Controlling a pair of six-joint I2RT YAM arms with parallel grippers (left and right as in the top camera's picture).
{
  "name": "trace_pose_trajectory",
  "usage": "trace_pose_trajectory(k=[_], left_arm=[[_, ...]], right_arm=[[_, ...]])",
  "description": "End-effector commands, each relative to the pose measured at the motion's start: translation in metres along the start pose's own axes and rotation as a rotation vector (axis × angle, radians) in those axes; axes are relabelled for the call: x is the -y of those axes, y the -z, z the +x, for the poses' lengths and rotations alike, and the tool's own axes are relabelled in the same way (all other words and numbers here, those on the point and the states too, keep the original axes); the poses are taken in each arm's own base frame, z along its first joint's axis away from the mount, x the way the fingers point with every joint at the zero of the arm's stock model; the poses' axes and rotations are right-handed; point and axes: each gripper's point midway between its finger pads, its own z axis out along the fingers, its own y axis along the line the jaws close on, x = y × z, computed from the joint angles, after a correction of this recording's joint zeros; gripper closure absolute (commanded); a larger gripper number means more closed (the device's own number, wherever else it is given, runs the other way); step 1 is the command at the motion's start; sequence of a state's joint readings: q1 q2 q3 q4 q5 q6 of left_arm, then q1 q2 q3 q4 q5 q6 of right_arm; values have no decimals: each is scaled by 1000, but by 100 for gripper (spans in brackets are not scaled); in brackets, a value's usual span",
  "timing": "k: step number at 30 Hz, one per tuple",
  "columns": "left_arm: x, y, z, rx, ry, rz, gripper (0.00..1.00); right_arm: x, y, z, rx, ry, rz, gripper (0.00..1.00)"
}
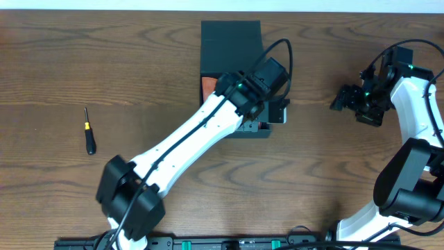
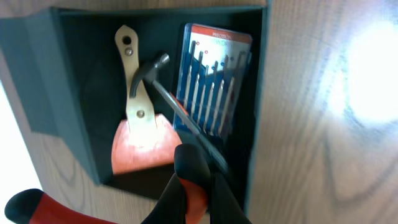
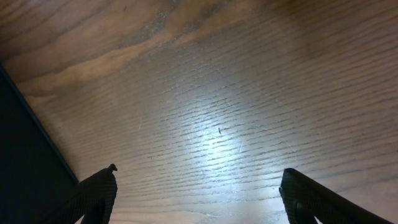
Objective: Pack container
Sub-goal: 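Carry the red pliers with the left gripper into the box and release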
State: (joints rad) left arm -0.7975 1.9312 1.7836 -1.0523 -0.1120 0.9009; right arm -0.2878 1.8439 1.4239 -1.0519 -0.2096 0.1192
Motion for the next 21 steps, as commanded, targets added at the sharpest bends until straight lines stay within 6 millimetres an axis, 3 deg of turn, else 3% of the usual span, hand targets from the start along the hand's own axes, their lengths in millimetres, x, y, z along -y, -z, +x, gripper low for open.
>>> trace_pose_trajectory(k=[1,3,7,10,14,18,21], left_arm=[[-3,-25,3,-29,-53,25,94],[-6,-40,3,-37,-48,31,94],[-11,-69,3,-47,-32,37,83],[-11,-83,4,-50,-19,58,83],[-14,-95,5,-28,82,77,75],[-27,-89,10,-14,236,44,66],[-43,-62,17,10,382,-8,54]], right_arm=[[-1,-1,2,-9,-9,-7,14],[-1,-1,2,-9,-9,-7,14],[-1,-1,2,-9,-9,-7,14],[-1,-1,2,-10,-9,-7,14],[-1,-1,3,-12,-9,-7,14],[-1,-1,3,-12,-10,-7,14],[-1,-1,3,-12,-10,-7,14]])
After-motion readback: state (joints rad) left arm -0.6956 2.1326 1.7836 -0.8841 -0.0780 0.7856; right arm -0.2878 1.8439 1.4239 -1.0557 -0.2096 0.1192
